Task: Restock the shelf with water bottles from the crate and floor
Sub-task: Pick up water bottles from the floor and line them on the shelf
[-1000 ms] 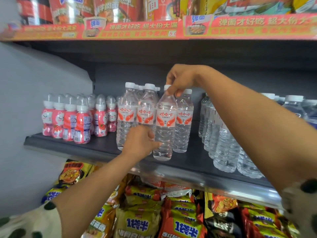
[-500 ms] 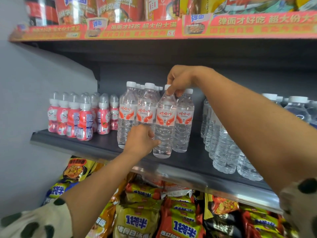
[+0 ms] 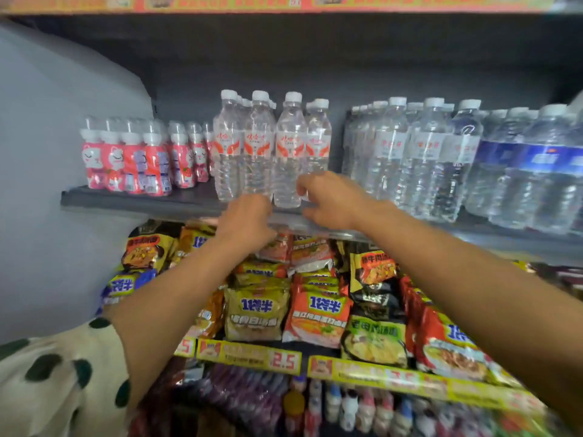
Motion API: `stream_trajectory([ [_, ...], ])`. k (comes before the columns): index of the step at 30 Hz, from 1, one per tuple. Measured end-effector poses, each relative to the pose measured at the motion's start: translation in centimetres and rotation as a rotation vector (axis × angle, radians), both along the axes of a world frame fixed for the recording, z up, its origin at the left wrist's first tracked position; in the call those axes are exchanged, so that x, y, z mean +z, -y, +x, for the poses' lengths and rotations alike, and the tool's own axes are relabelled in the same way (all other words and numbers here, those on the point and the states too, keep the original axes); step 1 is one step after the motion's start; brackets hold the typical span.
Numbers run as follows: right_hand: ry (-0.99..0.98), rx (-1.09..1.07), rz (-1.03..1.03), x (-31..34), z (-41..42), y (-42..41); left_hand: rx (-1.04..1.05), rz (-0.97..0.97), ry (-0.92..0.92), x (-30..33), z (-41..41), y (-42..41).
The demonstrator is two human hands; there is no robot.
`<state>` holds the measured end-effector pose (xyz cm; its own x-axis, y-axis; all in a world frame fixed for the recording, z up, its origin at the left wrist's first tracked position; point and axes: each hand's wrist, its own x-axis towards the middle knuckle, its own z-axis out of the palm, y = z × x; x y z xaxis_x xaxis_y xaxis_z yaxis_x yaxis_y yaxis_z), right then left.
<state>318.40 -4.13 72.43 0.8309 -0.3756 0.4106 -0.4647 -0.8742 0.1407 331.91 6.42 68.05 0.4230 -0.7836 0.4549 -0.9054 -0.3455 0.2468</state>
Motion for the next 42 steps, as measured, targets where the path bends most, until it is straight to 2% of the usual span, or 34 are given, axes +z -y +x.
stream_trajectory([
  [4,-0.128,-0.076,0.101,-10.5,-2.4,-4.3,0.032,0.278,0.148,-7.4,-2.7,-3.8],
  [9,-0.267,-0.092,0.194,-22.2,-4.7,-7.9,-0.060,0.505,0.089,-18.3,-5.2,-6.6],
  [16,-0.379,-0.093,0.414,-37.7,-6.5,-9.8,-0.101,0.648,-0.145,-34.5,-8.3,-8.7],
  [20,-0.547,-0.098,0.516,-48.9,-7.4,-10.0,-0.116,0.810,-0.257,-46.8,-10.3,-8.4],
  [23,-0.611,-0.115,0.613,-57.9,-7.6,-9.8,-0.036,0.817,-0.464,-56.6,-12.2,-9.2],
  [25,-0.631,-0.118,0.638,-63.9,-7.7,-9.4,-0.011,0.833,-0.514,-62.8,-13.0,-9.5],
  [30,-0.650,-0.102,0.676,-78.1,-8.4,-8.6,-0.010,1.018,-0.462,-77.2,-12.5,-8.1],
  [34,-0.653,-0.053,0.690,-87.8,-8.1,-7.6,0.033,1.008,-0.415,-87.4,-10.3,-5.8],
  [36,-0.635,-0.029,0.686,-91.8,-7.8,-7.1,0.036,1.018,-0.321,-91.7,-8.3,-4.4],
  [40,-0.579,-0.017,0.707,-98.5,-6.9,-6.2,-0.010,1.204,-0.026,-98.2,-4.4,-1.8],
  [42,-0.575,-0.006,0.706,-101.0,-6.4,-5.9,0.026,1.183,0.057,-100.1,-3.1,-1.1],
])
